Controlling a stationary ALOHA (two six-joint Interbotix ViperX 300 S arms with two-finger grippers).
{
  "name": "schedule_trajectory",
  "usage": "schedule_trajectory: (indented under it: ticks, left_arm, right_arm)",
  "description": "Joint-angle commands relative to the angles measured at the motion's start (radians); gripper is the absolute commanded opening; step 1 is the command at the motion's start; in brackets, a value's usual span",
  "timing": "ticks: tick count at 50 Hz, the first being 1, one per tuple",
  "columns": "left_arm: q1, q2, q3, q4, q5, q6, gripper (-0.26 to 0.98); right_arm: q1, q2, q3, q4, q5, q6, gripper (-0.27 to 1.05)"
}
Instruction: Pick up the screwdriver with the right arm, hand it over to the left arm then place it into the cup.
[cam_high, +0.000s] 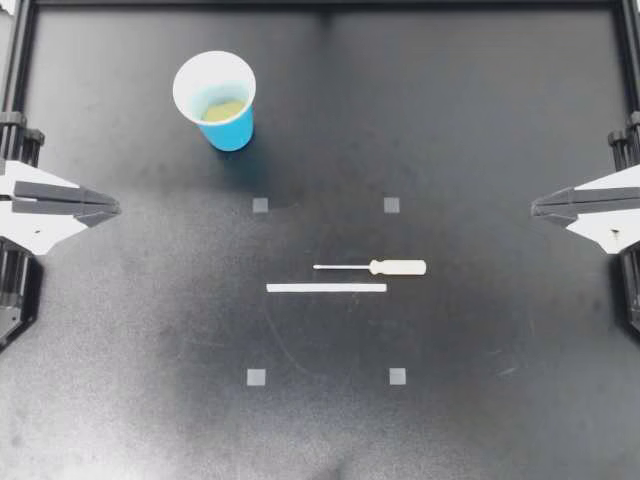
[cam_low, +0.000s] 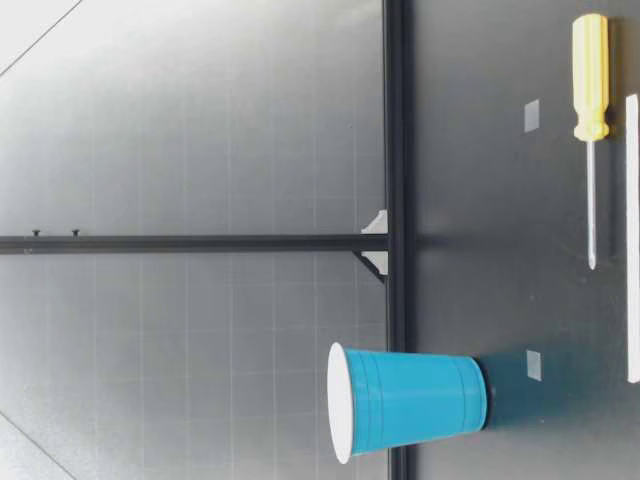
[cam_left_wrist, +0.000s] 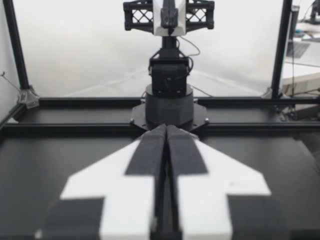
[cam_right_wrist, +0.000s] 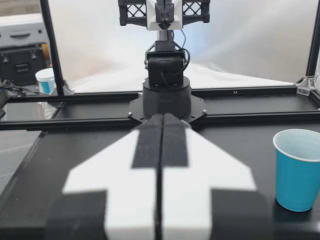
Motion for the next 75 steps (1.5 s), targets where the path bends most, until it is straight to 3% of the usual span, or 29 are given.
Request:
schedule_trajectory:
  ticks: [1,7,15,25,32,44,58,75]
  left_arm:
    - [-0.006,-0.012,-0.006,0.0,-0.026,0.006,0.2]
    - [-0.006,-0.023,0.005,-0.002,-0.075,0.008,0.13]
    - [-0.006,-0.02,0.032,-0.002,-0.147,0.02,0.13]
    - [-0.006,-0.009,0.063,-0.002,-0.193,0.038,0.13]
    - [-0.006,-0.005,0.066,-0.002,-0.199,0.04,0.13]
    - [-0.006,0.002,0.069,-0.002,-0.199,0.041,0.13]
    - [-0.008,0.011,0.077,-0.002,-0.196,0.041,0.13]
    - [-0.006,0.012,0.083,-0.002,-0.193,0.04,0.13]
  right_arm:
    - [-0.005,-0.002,-0.008,-0.002,-0.008,-0.003,0.14]
    - [-0.005,0.002,-0.008,-0.002,-0.025,0.0,0.02]
    - [-0.006,0.061,-0.021,-0.002,-0.034,0.005,0.01]
    - [-0.006,0.284,-0.114,0.002,0.035,0.005,0.01]
    - [-0.015,0.448,-0.215,0.0,0.21,0.002,0.03]
    - [-0.057,0.655,-0.36,-0.014,0.494,-0.003,0.21]
    - [-0.063,0.861,-0.46,-0.04,0.597,-0.002,0.66]
    - [-0.063,1.066,-0.586,-0.06,0.71,-0.005,0.64]
